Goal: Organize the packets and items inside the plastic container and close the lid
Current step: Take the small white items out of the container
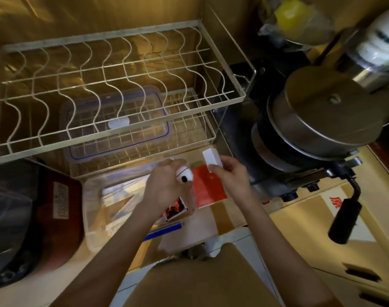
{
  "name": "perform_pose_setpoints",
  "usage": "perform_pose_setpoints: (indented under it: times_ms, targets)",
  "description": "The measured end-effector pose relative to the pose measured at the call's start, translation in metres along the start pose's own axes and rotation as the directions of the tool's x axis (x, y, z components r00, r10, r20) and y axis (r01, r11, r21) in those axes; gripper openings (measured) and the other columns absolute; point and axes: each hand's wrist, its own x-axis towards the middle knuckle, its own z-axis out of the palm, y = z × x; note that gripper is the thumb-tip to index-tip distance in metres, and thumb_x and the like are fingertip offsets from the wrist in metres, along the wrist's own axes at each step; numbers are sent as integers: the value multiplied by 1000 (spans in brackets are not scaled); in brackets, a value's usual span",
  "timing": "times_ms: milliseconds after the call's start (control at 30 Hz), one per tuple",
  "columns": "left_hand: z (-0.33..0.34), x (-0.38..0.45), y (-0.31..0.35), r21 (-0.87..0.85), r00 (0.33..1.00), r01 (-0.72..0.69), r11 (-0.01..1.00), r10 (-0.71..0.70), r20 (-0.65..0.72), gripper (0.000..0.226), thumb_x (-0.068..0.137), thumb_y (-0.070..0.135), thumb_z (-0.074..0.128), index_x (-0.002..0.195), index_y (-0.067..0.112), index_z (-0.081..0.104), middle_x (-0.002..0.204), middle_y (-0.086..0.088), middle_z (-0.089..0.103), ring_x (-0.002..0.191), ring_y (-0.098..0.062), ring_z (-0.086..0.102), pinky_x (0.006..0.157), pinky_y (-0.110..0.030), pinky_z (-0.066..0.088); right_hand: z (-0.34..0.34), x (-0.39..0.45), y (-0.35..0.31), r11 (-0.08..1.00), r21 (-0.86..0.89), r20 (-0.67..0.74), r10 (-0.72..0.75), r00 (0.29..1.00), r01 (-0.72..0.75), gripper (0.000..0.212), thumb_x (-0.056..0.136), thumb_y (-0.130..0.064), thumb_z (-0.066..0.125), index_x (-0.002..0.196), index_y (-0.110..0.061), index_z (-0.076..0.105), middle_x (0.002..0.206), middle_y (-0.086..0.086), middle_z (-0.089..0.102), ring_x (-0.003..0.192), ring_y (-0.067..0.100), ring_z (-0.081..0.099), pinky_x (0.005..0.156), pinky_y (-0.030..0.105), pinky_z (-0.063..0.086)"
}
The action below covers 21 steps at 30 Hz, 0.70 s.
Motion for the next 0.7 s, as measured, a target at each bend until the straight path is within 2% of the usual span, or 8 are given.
perform_pose_setpoints:
  times_ms: [100, 200, 267, 333, 400, 467, 567, 700]
  targets:
    - [25, 4, 20, -44, 998, -43, 998, 44, 38, 46, 71, 22, 72, 113, 13, 57, 111, -8, 64, 99, -23, 60, 81, -37, 51, -7, 10, 2, 996, 25, 11, 85, 996, -85, 36, 80, -22, 67, 115, -14, 62, 110, 7, 67, 102, 24, 63, 95, 45, 50]
    - [49, 4, 27, -33, 993, -57, 998, 60, 103, 44, 72, 28, 72, 111, 16, 57, 108, -1, 63, 95, -17, 58, 85, -33, 50, -11, 18, 5, 995, -23, 56, 101, 993, -100, 36, 83, -19, 64, 117, -11, 61, 115, 11, 67, 105, 26, 62, 97, 48, 48]
    - [65, 4, 25, -26, 988, -89, 996, 92, 127, 42, 73, 30, 70, 111, 16, 59, 109, -3, 66, 99, -20, 61, 91, -38, 50, -11, 23, 6, 992, -106, 85, 72, 994, -63, 36, 82, -19, 64, 117, -14, 61, 116, 9, 67, 105, 25, 63, 97, 46, 49]
    - [77, 3, 22, 56, 986, -123, 991, 116, 119, 35, 78, 29, 65, 110, 17, 61, 111, -5, 67, 103, -21, 61, 95, -35, 46, -10, 28, 8, 978, -207, 126, 32, 992, -5, 38, 81, -20, 65, 119, -17, 59, 116, 7, 67, 106, 24, 62, 96, 43, 50]
    - [85, 3, 20, 148, 981, -171, 974, 155, 118, 36, 81, 27, 61, 115, 16, 59, 119, -6, 64, 113, -23, 56, 100, -33, 39, -9, 33, 9, 949, -307, 180, -17, 984, 72, 43, 81, -16, 65, 123, -15, 56, 121, 8, 63, 111, 25, 59, 96, 31, 46]
    - [90, 4, 19, 191, 978, -189, 963, 166, 130, 41, 82, 24, 61, 121, 14, 56, 127, -8, 59, 119, -26, 51, 102, -36, 37, -8, 37, 7, 894, -414, 231, -78, 970, 171, 45, 82, -10, 64, 126, -10, 54, 125, 13, 59, 114, 26, 55, 89, 19, 38]
    - [93, 0, 18, 177, 982, -176, 968, 162, 95, 40, 78, 18, 66, 117, 10, 59, 127, -11, 57, 115, -30, 54, 94, -41, 45, -5, 42, 4, 820, -500, 304, -136, 943, 280, 43, 82, -3, 61, 125, -5, 56, 127, 18, 56, 116, 31, 53, 94, 24, 37]
    - [94, -7, 10, 261, 972, -231, 937, 231, 31, 41, 57, 17, 83, 94, 11, 68, 100, -7, 71, 91, -26, 68, 76, -34, 56, -4, 49, 3, 767, -538, 385, -143, 912, 348, 35, 81, -4, 61, 117, -4, 62, 120, 20, 59, 112, 32, 55, 96, 33, 41]
